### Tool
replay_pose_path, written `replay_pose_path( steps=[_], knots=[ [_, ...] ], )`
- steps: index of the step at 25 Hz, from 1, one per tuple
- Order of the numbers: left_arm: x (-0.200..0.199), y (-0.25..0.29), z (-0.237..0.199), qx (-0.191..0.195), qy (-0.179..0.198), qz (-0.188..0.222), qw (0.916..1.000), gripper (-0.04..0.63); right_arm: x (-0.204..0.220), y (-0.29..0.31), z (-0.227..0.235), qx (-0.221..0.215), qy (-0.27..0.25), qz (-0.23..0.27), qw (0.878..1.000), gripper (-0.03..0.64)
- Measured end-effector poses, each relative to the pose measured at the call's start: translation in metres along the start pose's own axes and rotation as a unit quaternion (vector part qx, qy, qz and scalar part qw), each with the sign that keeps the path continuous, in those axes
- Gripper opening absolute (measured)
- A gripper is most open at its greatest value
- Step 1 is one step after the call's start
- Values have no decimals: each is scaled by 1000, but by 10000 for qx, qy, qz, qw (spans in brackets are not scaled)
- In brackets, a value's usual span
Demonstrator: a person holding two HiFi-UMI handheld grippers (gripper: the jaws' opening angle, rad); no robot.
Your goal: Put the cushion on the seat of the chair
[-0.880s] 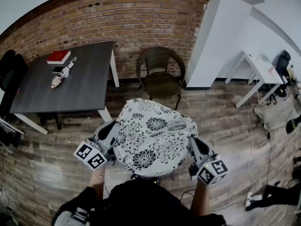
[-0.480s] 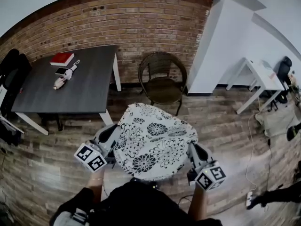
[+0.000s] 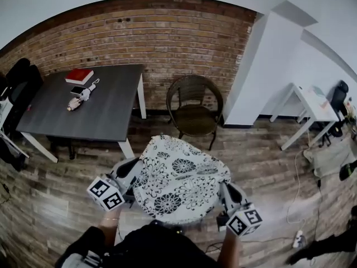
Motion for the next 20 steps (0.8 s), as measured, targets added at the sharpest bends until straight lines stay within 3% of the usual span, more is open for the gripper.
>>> replay_pose_path(
  steps=[20],
  knots=[
    [23, 34, 73, 11, 81, -84, 9999, 17, -1, -63, 56, 21, 164, 90, 9998, 8]
  ],
)
Point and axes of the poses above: the fingertips, and each gripper's own axes: y forward along the fingers, z to its right, x out of its underside, the point moved 3 cm from there along -y, backward along the fingers, and after that the axes turned 6 degrees about y, right-handed, at the moved point
